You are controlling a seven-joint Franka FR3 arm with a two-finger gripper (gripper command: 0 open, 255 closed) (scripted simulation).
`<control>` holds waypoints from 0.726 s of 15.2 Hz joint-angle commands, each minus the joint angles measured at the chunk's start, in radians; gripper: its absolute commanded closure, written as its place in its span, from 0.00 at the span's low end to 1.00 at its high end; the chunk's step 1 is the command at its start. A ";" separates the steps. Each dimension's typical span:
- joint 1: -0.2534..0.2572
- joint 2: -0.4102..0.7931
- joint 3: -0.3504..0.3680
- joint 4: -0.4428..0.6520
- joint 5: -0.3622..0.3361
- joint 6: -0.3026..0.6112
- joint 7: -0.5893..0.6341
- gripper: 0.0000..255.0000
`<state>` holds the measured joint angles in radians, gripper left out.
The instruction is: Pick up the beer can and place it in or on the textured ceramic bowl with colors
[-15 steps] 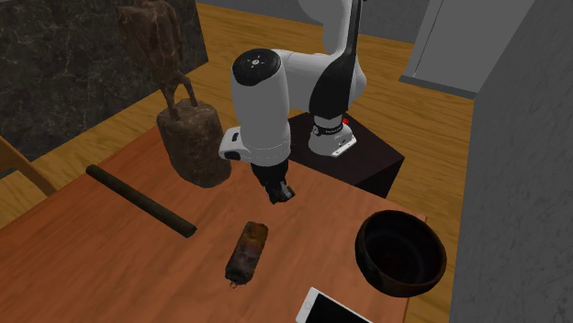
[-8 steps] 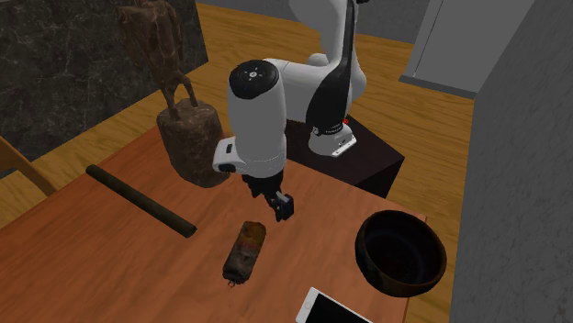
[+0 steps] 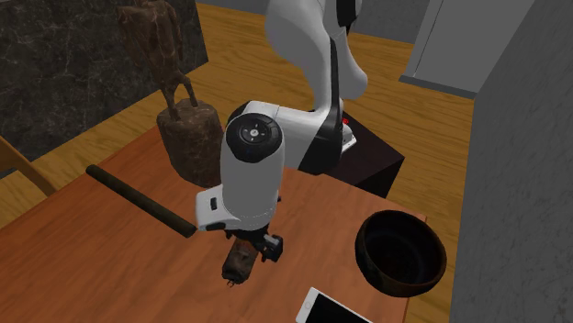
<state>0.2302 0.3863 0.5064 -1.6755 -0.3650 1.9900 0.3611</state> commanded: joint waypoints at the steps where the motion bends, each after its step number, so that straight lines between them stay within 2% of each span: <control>1: 0.011 0.032 -0.006 0.024 -0.030 0.009 -0.014 0.00; 7: 0.010 0.067 -0.021 -0.014 -0.056 0.078 0.002 0.00; 11: 0.010 0.067 -0.021 -0.014 -0.056 0.078 0.002 0.00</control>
<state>0.2396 0.4528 0.4856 -1.6891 -0.4205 2.0664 0.3628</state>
